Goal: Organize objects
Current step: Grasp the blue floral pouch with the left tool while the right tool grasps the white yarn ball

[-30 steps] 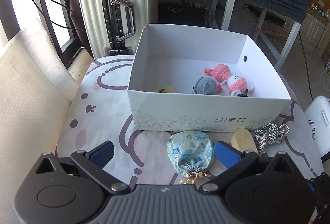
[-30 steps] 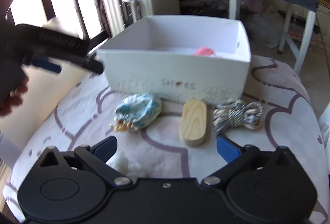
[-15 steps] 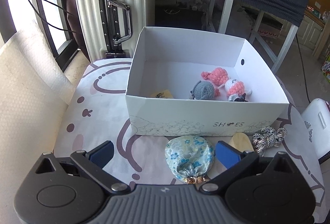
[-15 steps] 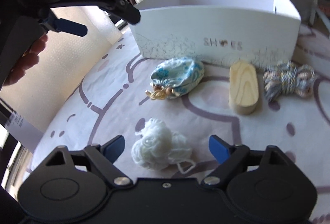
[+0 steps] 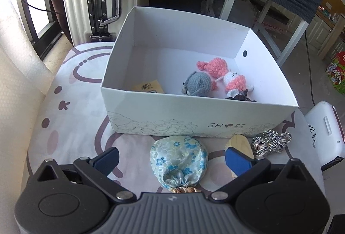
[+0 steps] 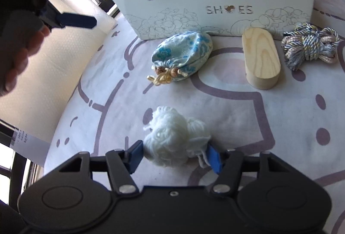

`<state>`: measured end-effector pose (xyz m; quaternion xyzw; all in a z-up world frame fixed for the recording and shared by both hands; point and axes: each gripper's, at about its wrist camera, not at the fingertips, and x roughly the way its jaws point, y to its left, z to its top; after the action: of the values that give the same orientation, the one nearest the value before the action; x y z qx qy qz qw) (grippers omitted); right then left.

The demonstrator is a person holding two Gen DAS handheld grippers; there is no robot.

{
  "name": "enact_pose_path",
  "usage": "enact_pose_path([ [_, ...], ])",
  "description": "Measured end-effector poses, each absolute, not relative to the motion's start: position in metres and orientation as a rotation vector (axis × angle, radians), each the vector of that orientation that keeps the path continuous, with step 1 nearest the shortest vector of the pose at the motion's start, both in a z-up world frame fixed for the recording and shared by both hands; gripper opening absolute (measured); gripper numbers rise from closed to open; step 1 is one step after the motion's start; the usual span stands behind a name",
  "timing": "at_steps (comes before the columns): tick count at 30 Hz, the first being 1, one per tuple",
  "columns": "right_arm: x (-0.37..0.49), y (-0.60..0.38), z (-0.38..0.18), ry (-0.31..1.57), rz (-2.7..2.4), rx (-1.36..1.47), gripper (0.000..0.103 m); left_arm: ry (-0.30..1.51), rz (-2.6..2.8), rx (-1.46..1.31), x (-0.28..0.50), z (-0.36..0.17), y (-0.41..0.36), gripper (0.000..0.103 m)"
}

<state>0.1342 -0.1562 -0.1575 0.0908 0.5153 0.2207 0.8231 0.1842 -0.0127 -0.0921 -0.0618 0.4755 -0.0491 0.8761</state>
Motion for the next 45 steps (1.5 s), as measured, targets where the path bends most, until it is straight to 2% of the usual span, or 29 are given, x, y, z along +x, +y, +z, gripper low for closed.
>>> enact_pose_path([
  [10, 0.134, -0.174, -0.155, 1.080, 0.461, 0.212, 0.059, 1.137, -0.077, -0.151, 0.209, -0.128, -0.027, 0.103],
  [22, 0.132, -0.226, -0.159, 1.046, 0.377, 0.139, 0.059, 1.219, -0.024, -0.098, 0.228, -0.167, -0.042, 0.102],
  [28, 0.138, -0.237, -0.162, 1.077, 0.371, 0.245, 0.065, 1.262, -0.004, -0.115, 0.233, -0.181, -0.038, 0.098],
  [30, 0.140, -0.239, -0.162, 1.088, 0.371, 0.289, 0.070, 1.268, -0.007, -0.107, 0.234, -0.184, -0.038, 0.097],
  [37, 0.146, -0.252, -0.171, 1.156, 0.279, 0.471, 0.070, 1.272, -0.007, -0.014, 0.233, -0.188, -0.048, 0.097],
  [41, 0.147, -0.252, -0.172, 1.162, 0.268, 0.485, 0.066, 1.277, -0.011, -0.006, 0.233, -0.188, -0.049, 0.096],
  [45, 0.148, -0.250, -0.168, 1.167, 0.267, 0.495, 0.056, 1.258, -0.016, -0.016, 0.232, -0.183, -0.051, 0.084],
])
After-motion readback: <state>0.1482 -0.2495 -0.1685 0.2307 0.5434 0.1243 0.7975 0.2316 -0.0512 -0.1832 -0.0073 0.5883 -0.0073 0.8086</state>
